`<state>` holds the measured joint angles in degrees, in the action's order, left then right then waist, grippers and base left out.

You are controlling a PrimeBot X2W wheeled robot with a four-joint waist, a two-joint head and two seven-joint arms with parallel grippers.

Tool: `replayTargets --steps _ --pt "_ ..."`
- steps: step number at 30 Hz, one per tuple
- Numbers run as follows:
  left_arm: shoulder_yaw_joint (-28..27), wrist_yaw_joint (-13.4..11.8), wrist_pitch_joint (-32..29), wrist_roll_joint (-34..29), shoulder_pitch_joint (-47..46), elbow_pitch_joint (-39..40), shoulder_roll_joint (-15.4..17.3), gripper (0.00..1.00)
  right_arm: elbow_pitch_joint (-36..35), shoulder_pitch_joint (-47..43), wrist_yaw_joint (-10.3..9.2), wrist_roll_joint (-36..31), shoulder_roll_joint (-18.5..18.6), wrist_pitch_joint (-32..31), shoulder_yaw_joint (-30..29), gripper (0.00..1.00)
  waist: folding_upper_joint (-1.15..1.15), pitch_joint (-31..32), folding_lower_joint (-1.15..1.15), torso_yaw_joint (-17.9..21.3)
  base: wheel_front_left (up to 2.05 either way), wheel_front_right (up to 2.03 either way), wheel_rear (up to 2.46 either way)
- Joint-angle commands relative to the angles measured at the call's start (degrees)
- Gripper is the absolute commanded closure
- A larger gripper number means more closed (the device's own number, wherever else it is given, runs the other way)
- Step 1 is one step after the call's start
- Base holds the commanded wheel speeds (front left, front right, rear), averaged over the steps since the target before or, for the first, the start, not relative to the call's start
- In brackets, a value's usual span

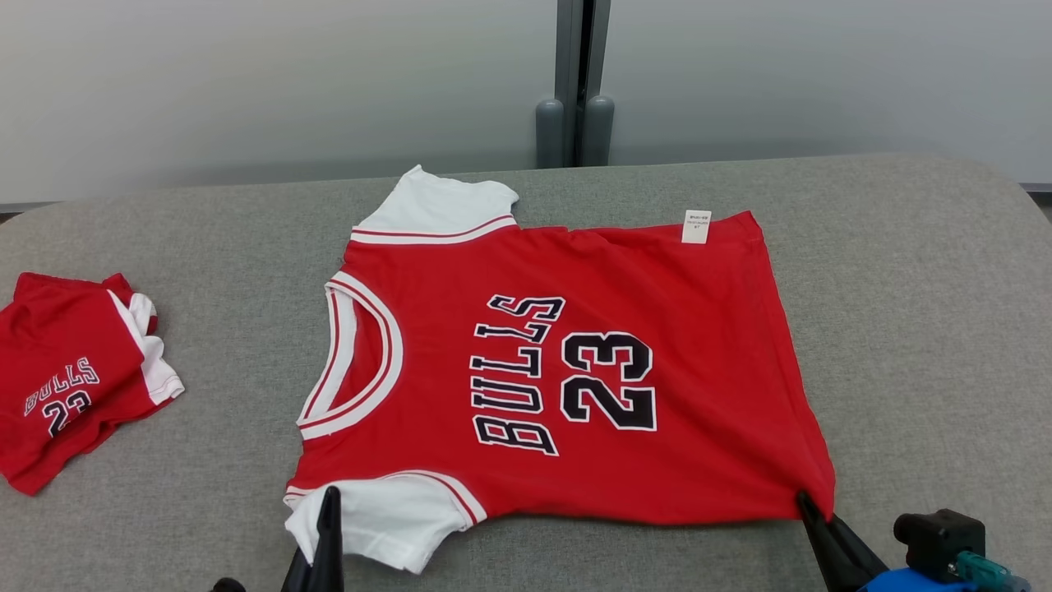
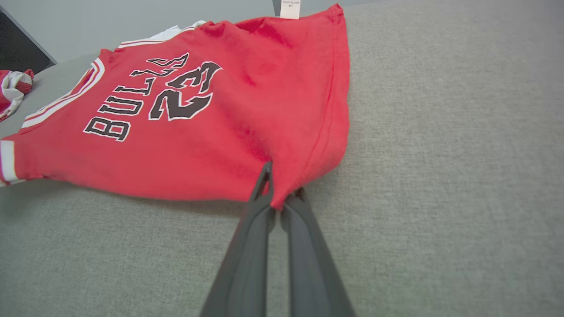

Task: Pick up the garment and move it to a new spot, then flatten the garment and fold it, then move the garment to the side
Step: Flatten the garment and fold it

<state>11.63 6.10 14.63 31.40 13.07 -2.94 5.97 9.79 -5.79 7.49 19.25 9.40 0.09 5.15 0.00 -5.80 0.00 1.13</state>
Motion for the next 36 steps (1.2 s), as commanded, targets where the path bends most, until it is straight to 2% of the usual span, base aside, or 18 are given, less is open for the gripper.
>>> replayTargets --steps 1,7,17,22,32,33,34,35,36 --pt "0.0 0.3 -0.1 0.1 -1.7 -0.5 0.6 1.0 -0.3 0.9 0.01 -0.4 -0.1 -0.4 0.1 1.0 0.0 -0.1 0.0 0.0 0.0 0.0 0.0" --pt "0.9 1.0 -0.1 0.5 -6.6 -3.4 2.3 1.0 1.1 3.8 0.01 -0.7 -0.1 -2.2 0.8 1.0 0.0 -0.7 0.0 0.2 0.0 0.0 0.0" --pt "3.3 1.5 0.0 1.3 -15.4 -10.8 6.2 1.0 7.7 11.3 0.01 -0.8 1.4 -3.9 2.5 1.0 0.0 -1.5 0.0 1.1 0.0 0.0 0.0" --pt "6.2 1.6 0.1 2.5 -20.6 -14.9 8.3 1.0 11.6 15.8 0.01 -0.5 2.0 -4.5 4.1 1.0 0.0 -2.4 0.0 1.6 0.0 0.0 0.0" --pt "12.3 1.6 0.5 6.6 -31.6 -22.7 12.1 1.0 19.6 25.1 0.01 -0.3 1.6 -1.7 6.5 1.0 0.0 -5.9 0.0 1.9 0.0 0.0 0.0" --pt "12.8 1.6 0.5 6.9 -32.5 -23.6 12.3 1.0 20.5 26.0 0.01 -0.3 1.3 -1.2 6.7 0.95 0.0 -6.3 0.0 2.0 0.0 0.0 0.0" --pt "13.4 1.6 0.6 7.3 -33.5 -24.3 12.5 1.0 21.3 26.8 0.01 -0.4 1.2 -0.8 6.9 0.68 0.0 -6.7 0.0 2.1 0.0 0.0 0.0" --pt "14.0 1.6 0.6 7.6 -34.4 -25.1 12.6 0.91 22.1 27.6 0.01 -0.4 1.1 -0.3 7.1 0.25 0.0 -7.0 0.0 2.1 0.0 0.0 0.0" --pt "14.3 1.6 0.6 7.7 -35.2 -25.9 12.8 0.51 22.8 28.3 0.01 -0.4 1.0 0.4 7.2 0.0 0.0 -7.4 0.0 2.1 0.0 0.0 0.0"
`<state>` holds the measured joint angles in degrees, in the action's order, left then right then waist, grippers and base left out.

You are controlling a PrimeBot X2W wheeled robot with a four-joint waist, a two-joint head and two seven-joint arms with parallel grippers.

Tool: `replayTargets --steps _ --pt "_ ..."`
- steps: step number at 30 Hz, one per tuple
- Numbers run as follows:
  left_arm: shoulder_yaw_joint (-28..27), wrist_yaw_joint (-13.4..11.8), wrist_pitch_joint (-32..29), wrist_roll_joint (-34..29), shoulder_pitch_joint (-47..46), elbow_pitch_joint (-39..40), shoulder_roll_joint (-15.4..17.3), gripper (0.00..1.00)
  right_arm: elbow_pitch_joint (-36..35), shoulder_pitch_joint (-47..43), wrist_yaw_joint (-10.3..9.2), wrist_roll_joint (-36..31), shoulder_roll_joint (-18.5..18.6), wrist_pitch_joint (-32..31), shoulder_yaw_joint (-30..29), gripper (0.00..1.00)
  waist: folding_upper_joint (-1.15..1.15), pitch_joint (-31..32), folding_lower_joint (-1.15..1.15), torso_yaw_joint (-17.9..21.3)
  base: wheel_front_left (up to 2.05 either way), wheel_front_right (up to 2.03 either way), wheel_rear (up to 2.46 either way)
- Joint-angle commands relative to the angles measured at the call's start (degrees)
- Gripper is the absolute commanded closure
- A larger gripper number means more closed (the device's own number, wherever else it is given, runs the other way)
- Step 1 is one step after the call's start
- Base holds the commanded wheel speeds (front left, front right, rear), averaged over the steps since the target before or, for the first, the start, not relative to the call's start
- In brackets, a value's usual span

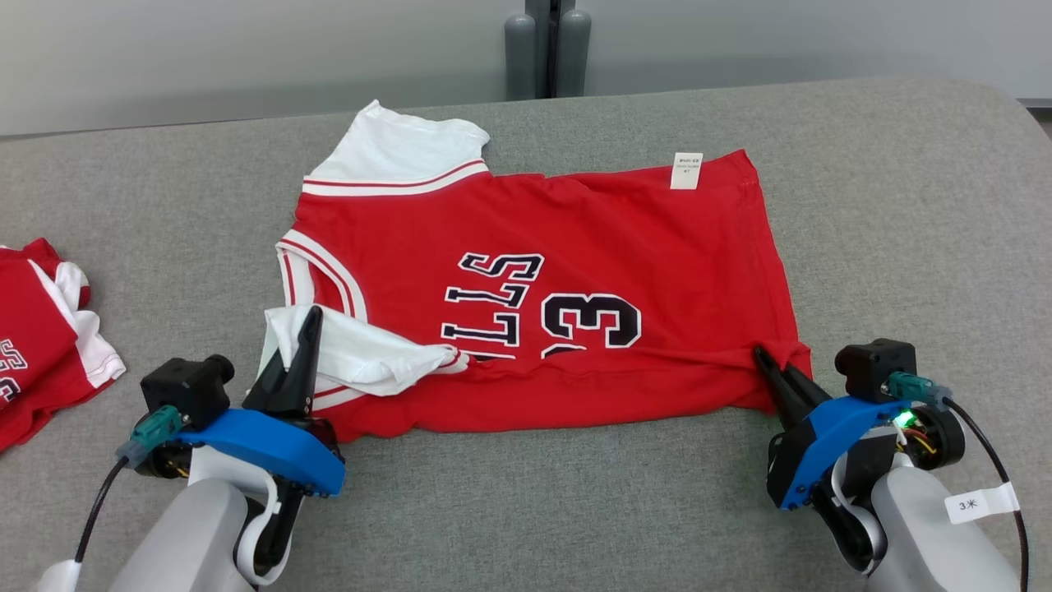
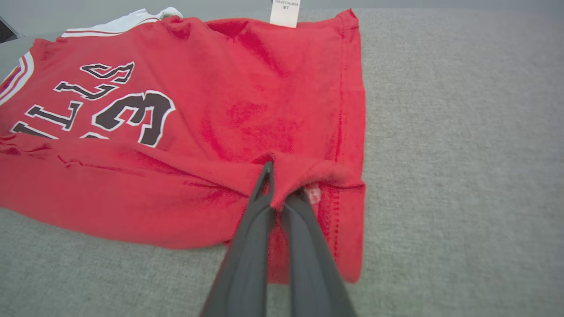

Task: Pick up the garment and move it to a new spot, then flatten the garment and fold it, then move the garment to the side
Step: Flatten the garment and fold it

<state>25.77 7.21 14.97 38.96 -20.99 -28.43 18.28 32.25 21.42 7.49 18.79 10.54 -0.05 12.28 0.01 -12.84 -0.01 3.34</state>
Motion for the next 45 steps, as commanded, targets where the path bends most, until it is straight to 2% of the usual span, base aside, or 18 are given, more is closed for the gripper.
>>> replayTargets --steps 1,6,11,15,21,35,36,37,38,39,40,45 --pt "0.3 0.5 0.2 0.1 -1.9 -1.0 0.6 0.0 1.1 1.6 0.01 0.0 -0.1 1.3 0.1 0.0 -0.01 -0.5 0.01 -0.2 0.0 0.0 0.0" --pt "-1.8 0.3 0.3 -0.3 -2.5 -1.0 0.0 0.0 3.5 2.5 0.01 -0.4 0.3 5.5 0.2 0.0 -0.01 -0.6 0.01 -0.3 0.0 0.0 0.0" --pt "-6.1 0.3 0.3 -1.4 1.7 0.8 -1.0 0.0 4.8 0.1 0.01 -1.0 1.1 8.3 -0.4 0.0 -0.01 0.6 0.01 -0.5 0.0 0.0 0.0" --pt "-7.5 0.3 0.3 -3.6 5.9 1.1 -1.2 0.0 5.6 -1.1 0.01 -0.9 1.4 9.3 -1.1 0.0 -0.01 1.2 0.01 -0.8 0.0 0.0 0.0" --pt "-7.2 0.3 0.3 -5.6 8.7 -1.0 -1.6 0.0 7.4 -1.4 0.01 -1.5 1.1 9.2 -1.6 0.0 -0.01 0.9 0.01 -1.1 0.0 0.0 0.0" --pt "-4.6 0.3 0.2 -6.8 4.8 -9.9 -2.4 0.0 14.9 3.4 0.01 -3.5 -1.4 9.9 -0.7 0.0 -0.01 -1.0 0.01 -0.8 0.0 0.0 0.0" --pt "-4.2 0.3 0.2 -6.5 4.6 -10.2 -2.6 0.0 15.4 3.6 0.02 -3.2 -1.6 10.0 -0.5 0.37 -0.01 -1.0 0.01 -0.8 0.0 0.0 0.0" --pt "-3.8 0.3 0.1 -6.2 4.3 -10.4 -2.7 0.33 16.0 3.8 0.02 -3.0 -1.8 10.1 -0.3 0.91 -0.01 -0.9 0.01 -0.8 0.0 0.0 0.0" --pt "-3.6 0.3 0.1 -5.9 4.0 -10.3 -2.8 0.59 16.4 3.9 0.02 -2.7 -1.9 10.4 0.0 1.0 -0.01 -0.8 0.01 -0.9 0.0 0.0 0.0" --pt "-3.6 0.3 0.1 -5.6 3.8 -9.9 -2.8 0.92 16.8 4.0 0.02 -2.4 -2.0 10.8 0.2 1.0 -0.01 -0.7 0.01 -1.0 0.0 0.0 0.0" --pt "-3.6 0.3 0.2 -5.4 3.8 -9.5 -2.8 1.0 17.1 4.2 0.01 -2.1 -1.9 11.1 0.3 1.0 -0.01 -0.5 0.01 -1.0 0.0 0.0 0.0" --pt "-5.7 0.3 0.2 -4.8 5.7 -6.7 -2.9 1.0 17.6 4.0 0.01 -0.7 -1.2 13.2 0.7 1.0 -0.01 1.4 0.01 -1.2 0.0 0.0 0.0"
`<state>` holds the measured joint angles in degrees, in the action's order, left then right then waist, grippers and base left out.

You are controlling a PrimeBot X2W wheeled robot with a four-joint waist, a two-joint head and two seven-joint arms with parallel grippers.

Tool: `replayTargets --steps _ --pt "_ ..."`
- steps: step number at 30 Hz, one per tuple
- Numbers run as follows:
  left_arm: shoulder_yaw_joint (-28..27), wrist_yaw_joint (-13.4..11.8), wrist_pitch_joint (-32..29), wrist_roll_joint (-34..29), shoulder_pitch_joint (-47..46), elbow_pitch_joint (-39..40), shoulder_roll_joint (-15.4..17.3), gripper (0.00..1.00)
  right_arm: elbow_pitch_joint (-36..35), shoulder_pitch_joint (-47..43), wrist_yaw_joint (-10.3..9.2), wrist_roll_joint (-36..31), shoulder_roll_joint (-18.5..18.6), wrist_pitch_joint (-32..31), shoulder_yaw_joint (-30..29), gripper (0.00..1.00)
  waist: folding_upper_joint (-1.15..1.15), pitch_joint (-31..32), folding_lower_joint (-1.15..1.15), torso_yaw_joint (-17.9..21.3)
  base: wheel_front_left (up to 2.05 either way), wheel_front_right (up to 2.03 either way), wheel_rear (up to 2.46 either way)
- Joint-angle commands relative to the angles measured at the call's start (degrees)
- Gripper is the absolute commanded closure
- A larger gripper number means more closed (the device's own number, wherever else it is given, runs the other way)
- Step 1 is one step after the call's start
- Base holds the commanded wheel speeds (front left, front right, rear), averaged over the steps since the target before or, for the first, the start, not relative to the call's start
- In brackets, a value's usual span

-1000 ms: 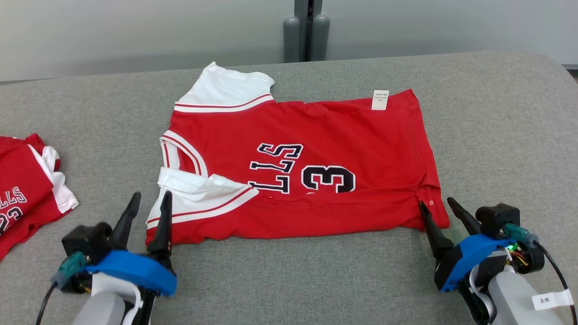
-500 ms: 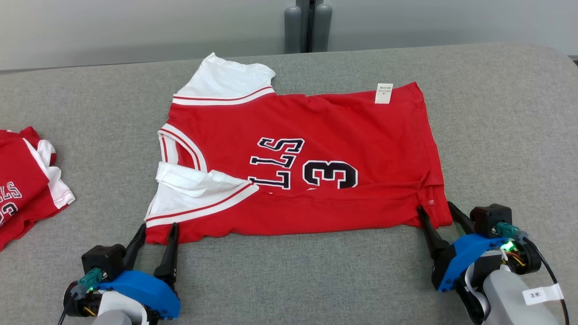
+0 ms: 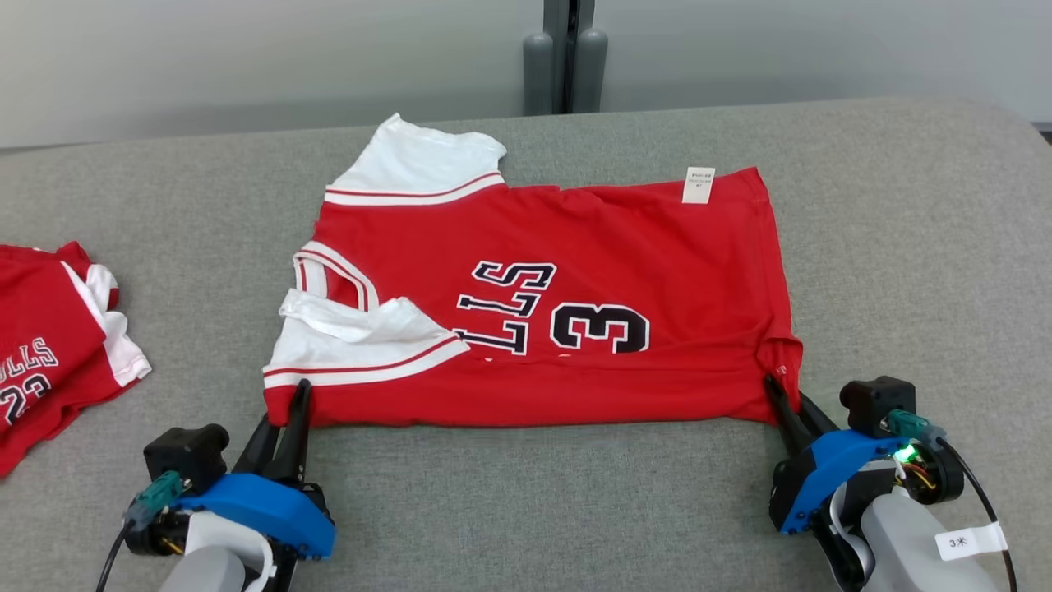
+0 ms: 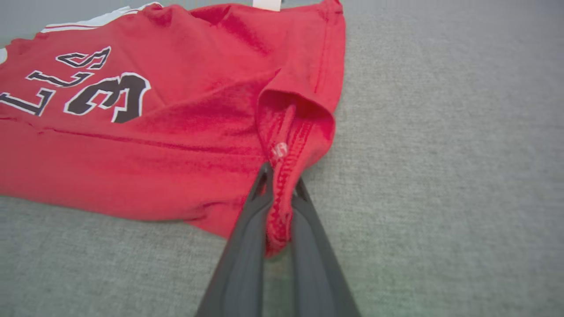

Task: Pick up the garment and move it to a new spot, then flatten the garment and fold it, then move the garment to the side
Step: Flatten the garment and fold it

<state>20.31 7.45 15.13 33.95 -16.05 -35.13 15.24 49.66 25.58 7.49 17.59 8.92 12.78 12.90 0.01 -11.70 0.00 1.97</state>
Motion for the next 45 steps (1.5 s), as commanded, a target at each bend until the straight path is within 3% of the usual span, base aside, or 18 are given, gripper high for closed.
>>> replayTargets --steps 1,7,14,22,23,24,25,26,36,45 --pt "-0.8 0.1 0.0 0.1 1.4 0.7 -0.1 1.0 0.1 -0.5 0.01 0.7 0.6 0.7 0.2 1.0 -0.01 0.8 0.0 0.2 0.0 0.0 0.0" --pt "-4.3 0.1 0.1 -1.6 7.0 6.0 -1.7 1.0 -3.2 -4.6 0.01 2.9 1.1 2.0 0.8 1.0 -0.01 4.4 0.0 -0.4 0.0 0.0 0.0" --pt "-9.5 -0.3 0.1 -4.3 16.9 13.2 -3.6 1.0 -12.6 -13.7 0.0 3.5 2.5 2.3 -0.4 1.0 -0.01 6.7 0.0 -1.1 0.0 0.0 0.0" --pt "-10.2 -0.9 0.1 -7.3 24.0 16.3 -6.0 1.0 -23.8 -24.7 0.01 2.3 1.0 -2.6 -4.7 1.0 -0.01 7.5 0.0 -1.7 0.0 0.0 0.0" --pt "-10.2 -0.9 0.1 -7.6 24.1 16.1 -6.1 0.53 -24.7 -25.5 0.01 1.8 0.7 -3.3 -5.1 0.93 -0.01 7.7 0.0 -1.7 0.0 0.0 0.0" --pt "-10.4 -0.9 0.1 -7.5 24.1 16.1 -6.6 0.0 -25.5 -26.1 0.01 1.4 0.5 -3.8 -5.5 0.6 -0.01 7.8 0.0 -1.6 0.0 0.0 0.0" --pt "-10.7 -0.9 0.1 -7.3 24.0 15.9 -7.1 0.0 -26.2 -26.6 0.01 1.0 0.2 -4.3 -5.8 0.23 -0.01 8.0 0.0 -1.7 0.0 0.0 0.0" --pt "-11.1 -0.8 0.1 -7.1 23.8 15.9 -7.2 0.0 -27.0 -27.1 0.01 0.6 -0.1 -4.7 -6.2 0.0 -0.01 8.1 0.0 -1.7 0.0 0.0 0.0" --pt "-18.5 -0.3 0.1 -11.7 21.2 20.4 -8.0 0.0 -33.5 -27.0 0.01 -3.8 -1.5 -2.6 -11.1 0.0 -0.01 9.4 0.0 -1.4 0.0 0.0 0.0" --pt "-23.4 0.0 0.1 -19.6 19.5 26.4 -9.8 0.0 -36.6 -23.6 0.01 -7.0 -3.6 1.7 -10.9 0.0 -0.01 10.1 0.0 -1.1 0.0 0.0 0.0"
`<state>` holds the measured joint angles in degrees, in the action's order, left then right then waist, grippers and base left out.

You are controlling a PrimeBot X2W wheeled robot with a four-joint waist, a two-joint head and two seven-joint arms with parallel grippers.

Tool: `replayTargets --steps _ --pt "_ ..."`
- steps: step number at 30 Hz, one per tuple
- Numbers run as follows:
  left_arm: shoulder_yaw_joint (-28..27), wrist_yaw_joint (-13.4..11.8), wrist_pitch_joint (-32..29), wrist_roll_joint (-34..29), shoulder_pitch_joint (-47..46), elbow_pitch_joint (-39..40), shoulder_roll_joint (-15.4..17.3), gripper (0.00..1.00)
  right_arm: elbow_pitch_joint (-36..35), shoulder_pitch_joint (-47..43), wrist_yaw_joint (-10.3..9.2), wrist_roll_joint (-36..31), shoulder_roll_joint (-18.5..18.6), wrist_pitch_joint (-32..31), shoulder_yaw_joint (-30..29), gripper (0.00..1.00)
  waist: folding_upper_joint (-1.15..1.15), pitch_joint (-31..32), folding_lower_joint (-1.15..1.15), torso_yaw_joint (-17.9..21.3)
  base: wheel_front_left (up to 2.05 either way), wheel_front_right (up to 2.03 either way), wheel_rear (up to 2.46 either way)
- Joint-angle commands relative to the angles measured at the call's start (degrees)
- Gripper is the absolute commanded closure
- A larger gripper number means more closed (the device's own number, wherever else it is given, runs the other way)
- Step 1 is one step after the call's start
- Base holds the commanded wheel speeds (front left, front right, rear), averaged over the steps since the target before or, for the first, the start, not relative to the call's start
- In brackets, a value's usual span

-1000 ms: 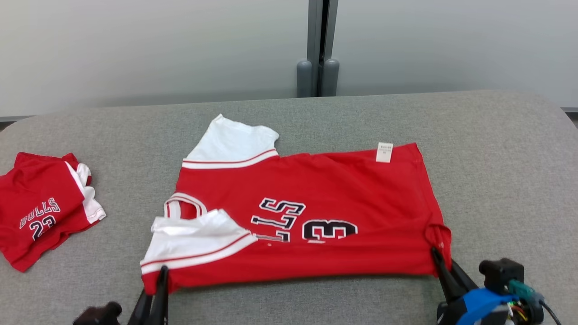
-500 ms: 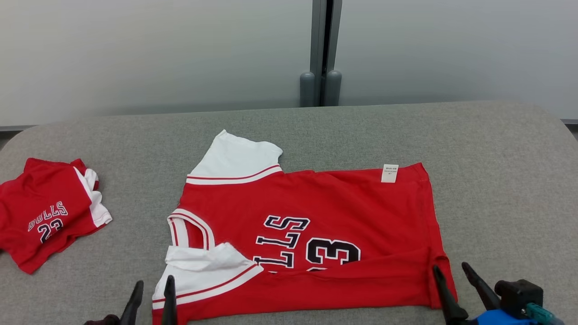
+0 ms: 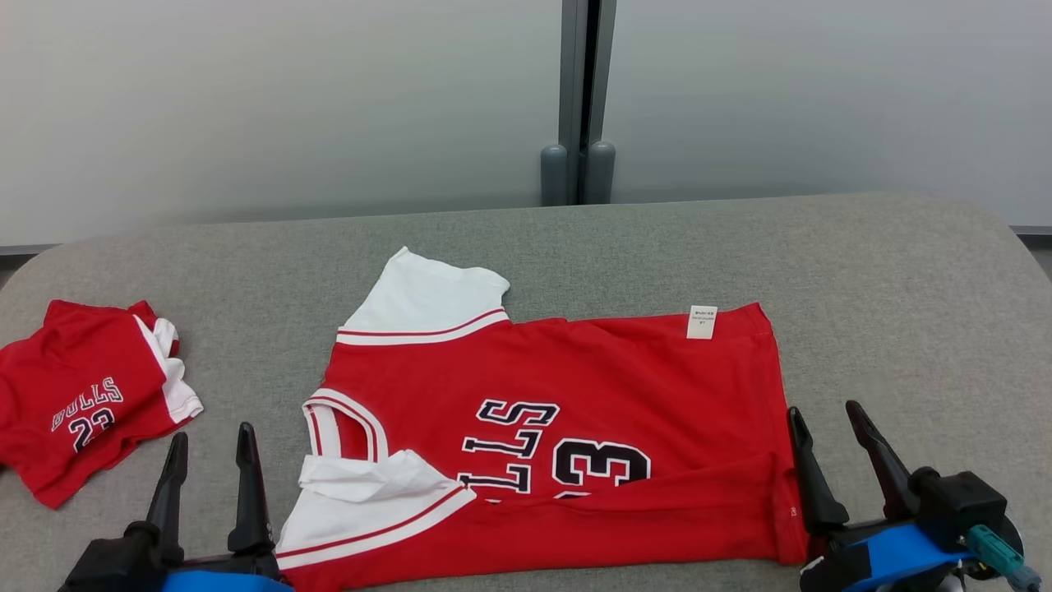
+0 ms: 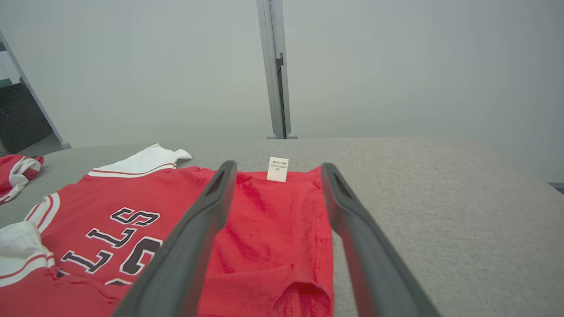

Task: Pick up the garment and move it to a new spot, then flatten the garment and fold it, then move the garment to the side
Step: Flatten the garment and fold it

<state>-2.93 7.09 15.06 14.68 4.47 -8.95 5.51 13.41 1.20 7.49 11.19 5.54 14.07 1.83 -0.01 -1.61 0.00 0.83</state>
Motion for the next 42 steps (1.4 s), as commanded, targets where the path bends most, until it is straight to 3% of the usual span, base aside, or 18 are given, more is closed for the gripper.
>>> replayTargets --steps 1,15,42 --pt "-0.5 0.3 0.2 -1.0 -1.5 0.3 -0.2 0.0 -0.3 1.2 0.01 -0.8 -0.4 0.7 0.1 0.0 0.01 0.1 0.0 0.1 0.0 0.0 0.0" --pt "1.5 0.5 0.2 -8.5 -6.7 -6.5 0.3 0.0 3.6 4.3 0.02 -1.2 -2.6 1.2 2.6 0.0 0.01 0.8 0.0 -0.1 0.0 0.0 0.0" --pt "1.0 0.4 0.2 -9.3 -5.1 -8.9 -0.5 0.0 4.8 2.0 0.01 -1.8 -2.6 1.2 2.8 0.0 0.01 1.2 0.0 -0.7 0.0 0.0 0.0"
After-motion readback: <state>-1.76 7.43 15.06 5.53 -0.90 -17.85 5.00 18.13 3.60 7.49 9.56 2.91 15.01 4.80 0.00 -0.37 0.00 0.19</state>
